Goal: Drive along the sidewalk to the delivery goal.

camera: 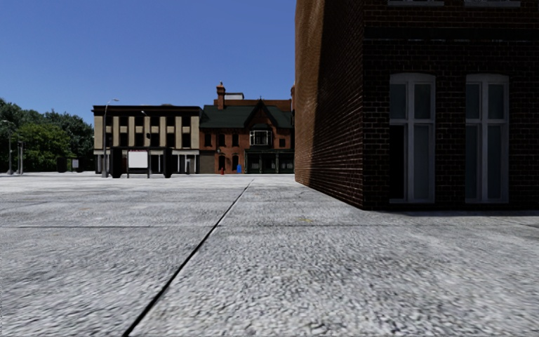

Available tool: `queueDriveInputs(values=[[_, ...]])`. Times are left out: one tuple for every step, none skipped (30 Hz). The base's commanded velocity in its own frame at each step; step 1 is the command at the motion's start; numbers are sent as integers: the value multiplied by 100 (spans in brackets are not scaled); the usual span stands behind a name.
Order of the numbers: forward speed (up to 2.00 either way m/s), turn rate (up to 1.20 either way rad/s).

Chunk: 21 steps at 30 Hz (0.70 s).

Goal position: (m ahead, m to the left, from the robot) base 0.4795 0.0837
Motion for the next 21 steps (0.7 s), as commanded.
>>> queueDriveInputs(values=[[0, 0], [0, 0], [0, 0], [0, 0], [0, 0], [0, 0], [0, 0], [0, 0], [0, 0], [0, 0], [0, 0], [0, 0], [0, 0], [0, 0], [0, 0], [0, 0], [0, 0], [0, 0], [0, 0], [0, 0], [0, 0]])
